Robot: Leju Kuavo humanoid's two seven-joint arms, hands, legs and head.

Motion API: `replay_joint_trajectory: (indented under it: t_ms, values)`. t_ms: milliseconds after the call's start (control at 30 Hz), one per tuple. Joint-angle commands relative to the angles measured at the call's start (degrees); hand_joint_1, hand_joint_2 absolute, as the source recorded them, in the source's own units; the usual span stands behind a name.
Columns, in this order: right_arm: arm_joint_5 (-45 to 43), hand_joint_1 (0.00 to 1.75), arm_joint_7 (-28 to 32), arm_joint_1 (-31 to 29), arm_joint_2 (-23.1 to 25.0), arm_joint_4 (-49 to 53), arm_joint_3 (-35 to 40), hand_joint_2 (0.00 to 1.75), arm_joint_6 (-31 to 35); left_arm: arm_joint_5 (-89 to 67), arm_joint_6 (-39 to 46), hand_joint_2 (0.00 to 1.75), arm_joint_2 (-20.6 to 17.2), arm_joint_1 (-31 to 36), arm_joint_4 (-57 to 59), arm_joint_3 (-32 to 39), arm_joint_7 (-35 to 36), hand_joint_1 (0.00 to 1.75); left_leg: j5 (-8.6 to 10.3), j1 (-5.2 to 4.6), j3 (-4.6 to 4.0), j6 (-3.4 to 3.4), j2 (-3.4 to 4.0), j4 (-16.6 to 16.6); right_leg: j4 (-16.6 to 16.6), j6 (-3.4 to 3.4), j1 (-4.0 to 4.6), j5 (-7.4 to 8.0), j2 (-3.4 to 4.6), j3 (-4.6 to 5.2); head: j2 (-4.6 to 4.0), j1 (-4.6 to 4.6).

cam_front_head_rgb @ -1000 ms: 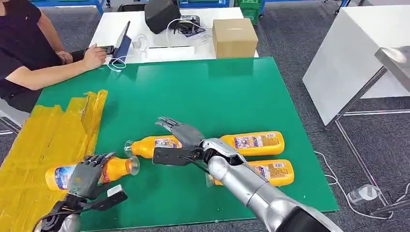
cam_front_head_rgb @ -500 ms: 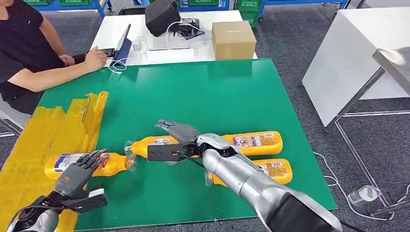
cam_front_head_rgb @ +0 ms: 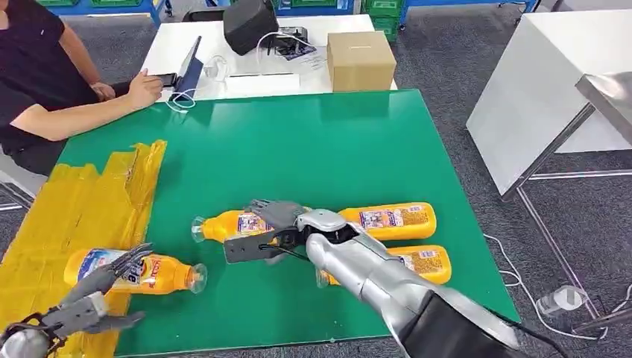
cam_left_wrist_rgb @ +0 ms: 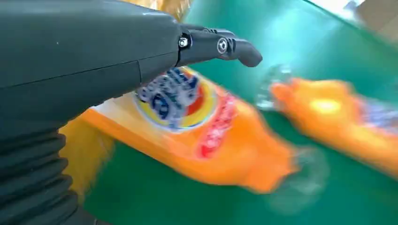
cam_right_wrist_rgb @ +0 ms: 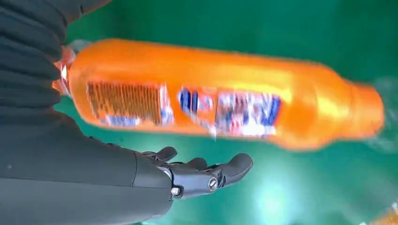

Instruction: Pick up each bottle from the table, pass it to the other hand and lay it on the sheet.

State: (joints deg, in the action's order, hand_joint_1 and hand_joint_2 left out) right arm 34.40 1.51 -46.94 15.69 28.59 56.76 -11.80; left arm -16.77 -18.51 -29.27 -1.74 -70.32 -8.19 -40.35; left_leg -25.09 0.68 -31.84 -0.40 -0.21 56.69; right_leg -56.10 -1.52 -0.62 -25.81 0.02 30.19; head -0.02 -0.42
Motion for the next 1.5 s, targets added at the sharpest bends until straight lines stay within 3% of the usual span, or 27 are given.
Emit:
replay_joint_trajectory:
  t_ms: [33,100,133,167,200,400,467,533,567,633,733,800,833,867,900,1000,1033,1200,1267,1300,1333,1400,1433,1500]
  values:
    - [4.07,0.0,-3.04,-0.61,0.66,-12.16,9.27,1.75,-3.23,13.71,-11.76,0.0,12.12,0.77,-8.73,2.5,0.35,0.0,0.1,0.03,-0.16,0.14,-0.39,-0.06,0.23,-0.02,0.04,0.02,-0.42,0.0,0.0,-0.04]
    - [4.45,0.0,-3.73,0.78,-0.19,-12.92,9.51,1.75,-4.83,14.2,-15.06,0.0,15.58,3.15,-7.36,6.42,0.35,0.0,0.16,0.0,-0.25,0.14,-0.57,-0.07,0.26,-0.03,0.01,0.03,-0.6,0.06,0.0,0.0]
    - [5.02,0.26,-4.11,1.37,-0.58,-13.21,9.95,1.75,-5.18,14.42,-16.37,0.0,16.84,4.17,-6.6,8.0,0.35,0.0,0.13,-0.05,-0.24,0.12,-0.48,-0.08,0.24,-0.03,-0.04,0.02,-0.5,0.1,0.0,0.0]
    - [5.21,0.77,-4.38,2.16,-0.94,-13.45,9.92,1.75,-4.94,14.65,-18.13,0.0,17.76,5.15,-5.7,9.31,0.35,0.0,0.11,-0.06,-0.21,0.1,-0.42,-0.06,0.23,-0.03,-0.06,0.01,-0.46,0.06,0.0,0.0]
    - [5.27,1.05,-4.49,2.69,-1.11,-13.63,9.84,1.75,-5.02,14.68,-18.72,0.0,18.44,5.43,-5.98,10.34,0.35,0.0,0.17,0.01,-0.28,0.17,-0.54,-0.11,0.41,-0.02,0.03,0.09,-0.59,0.01,0.0,0.0]
    - [5.3,1.01,-4.9,3.03,-1.23,-13.78,9.71,1.75,-4.96,14.82,-19.64,0.0,18.84,5.74,-5.46,10.83,0.35,0.0,0.04,-0.01,0.18,0.06,-0.27,-0.03,0.3,0.0,-0.05,0.01,-0.32,-0.23,0.0,-0.02]
    - [5.49,0.98,-6.95,3.55,-1.4,-14.09,9.29,1.75,-4.83,14.89,-21.79,0.0,19.85,5.4,-6.2,12.45,0.35,0.0,0.05,-0.01,0.34,0.07,-0.34,-0.06,0.34,0.01,-0.05,0.0,-0.41,0.12,0.0,-0.02]
    - [6.06,1.5,-7.84,4.23,-1.95,-14.35,9.47,1.75,-4.39,15.54,-23.23,0.0,20.6,5.78,-5.47,13.14,0.35,0.0,0.08,0.04,0.33,0.08,-0.33,-0.12,0.45,0.06,0.01,0.03,-0.4,0.11,0.0,-0.02]
    - [6.15,1.61,-8.76,4.95,-2.47,-14.74,9.1,1.75,-4.06,14.32,-22.63,0.0,20.89,5.94,-5.65,13.13,0.35,0.0,0.04,0.0,0.41,0.08,-0.33,-0.12,0.41,0.05,-0.02,-0.02,-0.4,0.05,0.0,-0.06]
    - [6.8,1.64,-9.38,5.38,-2.92,-15.0,9.44,1.75,-4.1,14.83,-23.33,0.0,21.25,6.23,-5.38,13.36,0.35,0.0,0.11,0.04,0.42,0.1,-0.45,-0.19,0.54,0.05,0.05,0.02,-0.52,-0.01,0.0,-0.04]
    - [6.75,1.62,-9.62,5.55,-3.05,-15.04,9.17,1.75,-3.99,14.31,-23.05,0.0,21.27,6.31,-5.32,13.28,0.35,0.0,0.08,0.03,0.55,0.09,-0.49,-0.17,0.53,0.05,0.04,-0.01,-0.53,-0.15,0.0,-0.04]
    - [7.16,1.4,-10.71,5.99,-3.23,-15.3,8.84,1.75,-4.64,14.87,-24.32,0.0,21.86,7.06,-4.55,13.81,0.35,0.0,-0.01,-0.01,0.7,0.07,-0.34,-0.08,0.38,0.05,-0.02,-0.08,-0.37,-0.24,0.0,-0.04]
    - [7.41,1.08,-10.91,6.15,-3.3,-15.32,8.86,1.75,-4.61,14.44,-24.09,0.0,21.82,7.24,-4.34,13.62,0.35,0.0,0.09,0.04,0.59,0.09,-0.39,-0.17,0.53,0.07,0.04,0.03,-0.43,-0.18,0.0,-0.02]
    - [7.99,0.31,-11.2,6.51,-3.37,-15.37,9.06,1.75,-4.32,15.6,-25.25,0.0,22.18,7.33,-4.57,14.08,0.35,0.0,0.02,0.01,0.73,0.07,-0.35,-0.11,0.45,0.07,0.01,-0.04,-0.41,-0.28,0.0,-0.04]
    - [8.9,0.0,-11.6,6.86,-3.31,-15.53,9.33,1.75,-3.54,14.89,-24.76,0.0,22.23,6.96,-5.14,14.24,0.35,0.0,-0.02,0.0,0.79,0.05,-0.3,-0.06,0.4,0.07,-0.01,-0.08,-0.35,-0.29,0.0,-0.04]
    - [9.9,0.0,-12.98,7.69,-3.36,-15.73,9.22,1.75,-2.96,15.54,-25.5,0.0,22.53,6.55,-6.22,14.87,0.35,0.0,-0.02,0.01,0.78,0.06,-0.25,-0.02,0.37,0.07,0.01,-0.04,-0.3,-0.26,0.0,-0.02]
    - [9.91,0.0,-13.25,7.88,-3.41,-15.78,8.96,1.75,-2.82,15.99,-26.1,0.0,22.76,6.51,-6.34,15.16,0.35,0.0,0.3,0.07,0.36,0.11,-0.43,-0.25,0.69,0.1,0.09,0.24,-0.5,0.03,0.0,-0.06]
    - [10.27,0.0,-13.73,8.36,-3.59,-15.84,8.73,1.75,-2.49,15.11,-25.42,0.0,22.92,6.42,-6.71,15.1,0.35,0.0,-0.17,-0.02,0.99,0.07,-0.25,0.12,0.18,0.24,-0.01,-0.34,-0.27,-0.4,0.0,-0.06]
    - [10.27,0.0,-13.73,8.36,-3.59,-15.84,8.73,1.75,-2.49,15.11,-25.42,0.0,22.92,6.42,-6.71,15.1,0.35,0.0,0.18,0.03,0.32,0.12,-0.35,0.05,0.33,0.19,0.05,0.04,-0.39,0.17,0.0,-0.04]
    - [10.27,0.0,-13.73,8.36,-3.59,-15.84,8.73,1.75,-2.49,15.11,-25.42,0.0,22.92,6.42,-6.71,15.1,0.35,0.0,-0.16,0.0,0.97,0.06,-0.19,0.15,0.15,0.21,0.0,-0.28,-0.2,-0.43,0.0,-0.04]
    - [10.27,0.0,-13.73,8.36,-3.59,-15.84,8.73,1.75,-2.49,15.11,-25.42,0.0,22.92,6.42,-6.71,15.1,0.35,0.0,0.04,-0.01,0.6,0.13,-0.26,0.14,0.17,0.16,-0.01,-0.09,-0.31,-0.06,0.0,-0.04]
    - [10.27,0.0,-13.73,8.36,-3.59,-15.84,8.73,1.75,-2.49,15.11,-25.42,0.0,22.92,6.42,-6.71,15.1,0.35,0.0,-0.16,0.02,1.05,0.11,-0.15,0.15,0.17,0.17,0.01,-0.24,-0.19,-0.47,0.0,-0.04]
    - [10.27,0.0,-13.73,8.36,-3.59,-15.84,8.73,1.75,-2.49,15.11,-25.42,0.0,22.92,6.42,-6.71,15.1,0.35,0.0,0.01,0.02,0.61,0.13,-0.21,0.14,0.18,0.18,0.01,-0.1,-0.27,-0.08,0.0,-0.02]
    - [10.1,0.0,-13.86,8.5,-3.53,-15.77,7.95,1.75,-1.75,15.48,-25.65,0.0,23.08,6.4,-6.59,15.36,0.35,0.0,0.11,0.02,0.53,0.16,-0.29,0.03,0.32,0.11,0.02,0.04,-0.36,-0.05,0.0,-0.02]
